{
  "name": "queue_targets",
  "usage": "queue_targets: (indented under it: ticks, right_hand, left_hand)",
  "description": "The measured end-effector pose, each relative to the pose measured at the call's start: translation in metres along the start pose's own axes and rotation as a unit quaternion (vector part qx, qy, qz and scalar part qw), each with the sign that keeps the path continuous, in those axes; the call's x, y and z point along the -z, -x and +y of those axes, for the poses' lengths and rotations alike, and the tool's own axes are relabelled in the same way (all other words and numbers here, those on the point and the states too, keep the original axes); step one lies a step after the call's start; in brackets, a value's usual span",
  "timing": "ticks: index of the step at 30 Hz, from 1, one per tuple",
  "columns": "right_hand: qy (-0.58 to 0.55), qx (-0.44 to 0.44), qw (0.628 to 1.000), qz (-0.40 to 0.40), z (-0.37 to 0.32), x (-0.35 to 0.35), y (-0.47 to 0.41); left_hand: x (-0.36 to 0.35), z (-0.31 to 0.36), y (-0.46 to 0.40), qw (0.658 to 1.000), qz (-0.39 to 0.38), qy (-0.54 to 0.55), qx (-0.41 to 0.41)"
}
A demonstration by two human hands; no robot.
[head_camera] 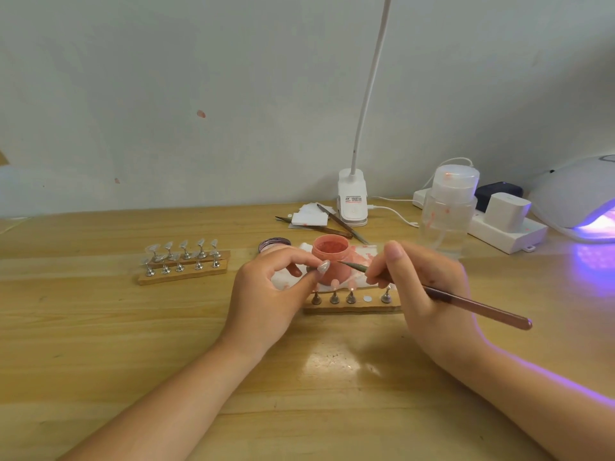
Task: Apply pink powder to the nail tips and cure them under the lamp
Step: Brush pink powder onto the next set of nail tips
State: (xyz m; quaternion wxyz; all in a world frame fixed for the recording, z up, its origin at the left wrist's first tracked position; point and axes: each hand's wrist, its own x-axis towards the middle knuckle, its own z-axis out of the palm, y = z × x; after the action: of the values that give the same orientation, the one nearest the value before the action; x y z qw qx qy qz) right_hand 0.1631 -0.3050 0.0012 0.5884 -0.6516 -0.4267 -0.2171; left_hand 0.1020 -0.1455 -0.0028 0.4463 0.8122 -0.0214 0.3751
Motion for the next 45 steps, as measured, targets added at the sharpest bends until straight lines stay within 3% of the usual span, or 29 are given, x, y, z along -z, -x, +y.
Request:
queue_targets:
  ticks: [9,13,41,45]
  right_hand:
    - [0.073,0.074,0.993,-0.051,0.0053,-0.0054,0.0033]
    - [0.032,0.061,0.995,-0.069,0.006,-0.0039,0.0068]
    - [0.065,0.042,0.995,-0.062,0.0,-0.006,0.0038]
    - [0.024,0.038,0.996,-0.079,0.0011,-0.0048,0.0062]
  left_hand:
    - [0.0007,-0.0011,-0.0002,0.999,0.011,-0.038,0.01]
    - [-0.0001,-0.0021,0.0006,0.998,0.019,-0.049,0.014]
    - [-0.0002,-0.0011,0.0004,0.999,0.019,-0.024,0.015]
    - [-0.0003,-0.0003,0.0006,0.999,0.021,-0.029,0.018]
